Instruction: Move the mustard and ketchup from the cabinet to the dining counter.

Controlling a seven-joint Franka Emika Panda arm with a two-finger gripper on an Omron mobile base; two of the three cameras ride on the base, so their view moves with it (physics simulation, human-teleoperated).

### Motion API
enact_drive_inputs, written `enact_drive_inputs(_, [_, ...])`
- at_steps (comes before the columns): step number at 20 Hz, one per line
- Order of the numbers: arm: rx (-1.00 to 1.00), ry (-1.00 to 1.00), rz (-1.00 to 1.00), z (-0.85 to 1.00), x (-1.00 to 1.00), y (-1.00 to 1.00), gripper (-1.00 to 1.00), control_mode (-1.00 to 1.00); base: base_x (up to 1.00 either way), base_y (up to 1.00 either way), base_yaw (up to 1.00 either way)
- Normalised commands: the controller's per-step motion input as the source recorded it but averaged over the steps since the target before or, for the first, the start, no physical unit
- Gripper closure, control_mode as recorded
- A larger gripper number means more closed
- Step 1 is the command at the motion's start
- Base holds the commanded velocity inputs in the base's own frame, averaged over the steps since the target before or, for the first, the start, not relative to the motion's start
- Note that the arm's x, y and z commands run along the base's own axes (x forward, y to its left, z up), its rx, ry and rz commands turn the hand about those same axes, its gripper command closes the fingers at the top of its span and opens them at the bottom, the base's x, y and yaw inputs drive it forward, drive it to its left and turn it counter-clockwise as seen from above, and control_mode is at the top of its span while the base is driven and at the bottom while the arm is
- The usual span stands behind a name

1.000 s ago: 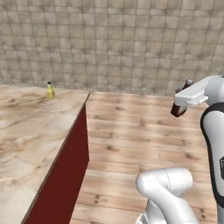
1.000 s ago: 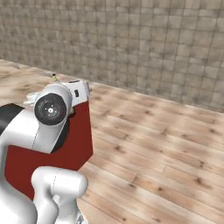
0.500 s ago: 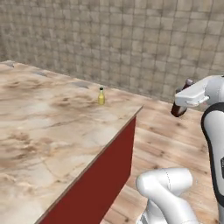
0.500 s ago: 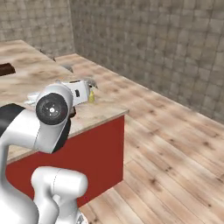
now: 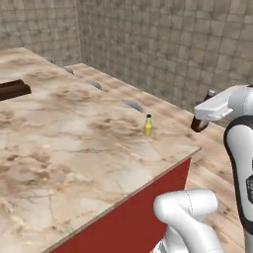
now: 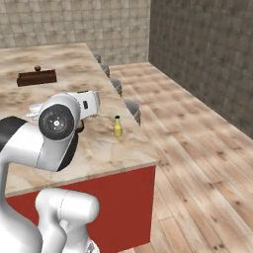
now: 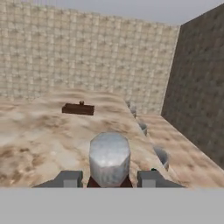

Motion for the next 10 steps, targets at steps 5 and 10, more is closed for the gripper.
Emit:
enact_drive_inputs(5, [0.00, 0.00, 0.00, 0.00, 0.00, 0.00, 1.00, 1.00, 0.23, -0.90, 0.37])
enact_drive_inputs(10, [0.00, 0.00, 0.00, 0.00, 0.00, 0.00, 1.00, 1.00, 0.59, -0.25, 0.22])
